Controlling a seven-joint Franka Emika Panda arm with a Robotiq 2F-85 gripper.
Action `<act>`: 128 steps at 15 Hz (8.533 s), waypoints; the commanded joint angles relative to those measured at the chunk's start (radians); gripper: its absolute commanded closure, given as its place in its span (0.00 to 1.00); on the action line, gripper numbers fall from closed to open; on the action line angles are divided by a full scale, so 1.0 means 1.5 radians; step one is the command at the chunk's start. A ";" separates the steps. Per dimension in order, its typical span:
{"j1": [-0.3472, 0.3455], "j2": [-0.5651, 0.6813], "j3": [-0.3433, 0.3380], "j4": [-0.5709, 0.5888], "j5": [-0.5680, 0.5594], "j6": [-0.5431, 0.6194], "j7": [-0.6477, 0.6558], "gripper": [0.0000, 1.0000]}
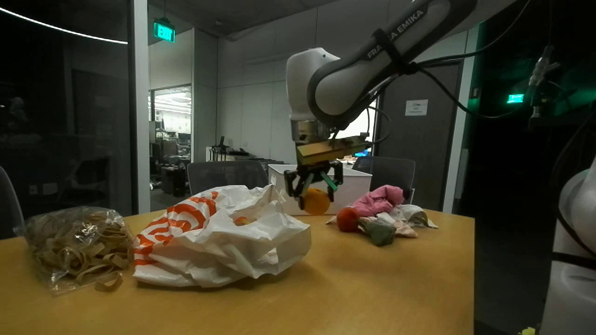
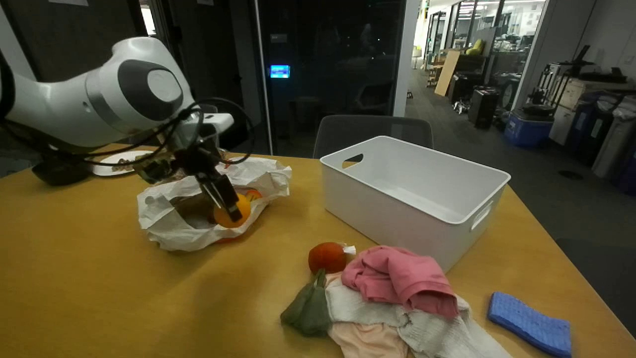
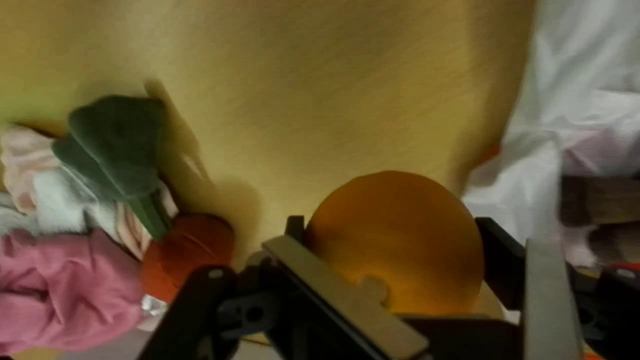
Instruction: Pick up the brown toy, small red toy, yellow container with an orange lid, orange toy, big red toy one by one and put them into the plastic bag
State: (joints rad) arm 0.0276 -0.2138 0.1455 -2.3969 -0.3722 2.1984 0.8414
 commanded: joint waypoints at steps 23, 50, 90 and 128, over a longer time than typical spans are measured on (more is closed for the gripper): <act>0.106 0.284 -0.003 0.204 -0.199 0.204 -0.157 0.42; -0.006 0.056 -0.064 0.111 0.027 -0.119 -0.168 0.00; 0.019 0.028 -0.055 0.103 -0.130 0.070 0.141 0.91; 0.113 0.192 0.013 0.185 0.073 0.188 -0.409 0.16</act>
State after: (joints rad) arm 0.1916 0.1204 0.1704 -2.1123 -0.2829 2.4712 0.2477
